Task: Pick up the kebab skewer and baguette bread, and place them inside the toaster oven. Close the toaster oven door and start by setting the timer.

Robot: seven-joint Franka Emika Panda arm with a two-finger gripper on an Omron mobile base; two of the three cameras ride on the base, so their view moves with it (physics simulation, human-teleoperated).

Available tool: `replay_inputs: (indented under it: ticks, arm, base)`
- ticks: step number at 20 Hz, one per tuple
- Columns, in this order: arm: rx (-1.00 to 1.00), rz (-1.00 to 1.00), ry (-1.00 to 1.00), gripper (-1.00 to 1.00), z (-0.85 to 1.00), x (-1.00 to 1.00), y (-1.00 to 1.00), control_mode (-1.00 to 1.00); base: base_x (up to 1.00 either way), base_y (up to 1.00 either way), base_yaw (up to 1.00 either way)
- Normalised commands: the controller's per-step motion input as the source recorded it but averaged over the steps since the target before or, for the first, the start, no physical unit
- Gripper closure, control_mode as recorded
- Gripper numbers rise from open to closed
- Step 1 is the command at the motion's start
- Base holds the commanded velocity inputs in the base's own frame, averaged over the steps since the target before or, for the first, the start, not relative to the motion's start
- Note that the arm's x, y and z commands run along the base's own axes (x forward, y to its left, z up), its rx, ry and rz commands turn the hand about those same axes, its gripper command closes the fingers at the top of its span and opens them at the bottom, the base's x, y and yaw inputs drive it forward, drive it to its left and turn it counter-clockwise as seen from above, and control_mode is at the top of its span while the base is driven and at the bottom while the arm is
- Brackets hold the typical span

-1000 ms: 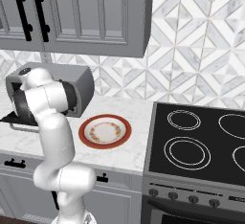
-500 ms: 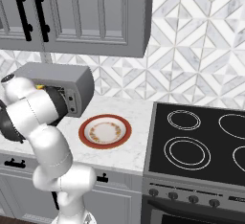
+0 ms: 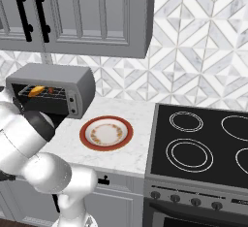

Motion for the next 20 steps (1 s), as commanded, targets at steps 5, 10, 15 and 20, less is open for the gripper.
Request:
replay_inputs:
  ticks: [5, 10, 15, 20]
  arm:
    - [0.00, 0.15, 0.06, -1.00, -0.26, -0.04, 0.05, -1.00]
    - [0.00, 0.13, 0.02, -1.00, -0.41, 0.00, 0.12, -1.00]
    - [0.00, 0.09, 0.00, -1.00, -0.32, 0.12, 0.15, -1.00]
    - [0.00, 0.05, 0.00, -1.00, -0.23, 0.22, 0.08, -1.00]
  base:
    - [0.00, 0.00, 0.00]
    - [0.00, 0.00, 0.00]
    - [0.00, 0.00, 0.00]
    - [0.00, 0.00, 0.00]
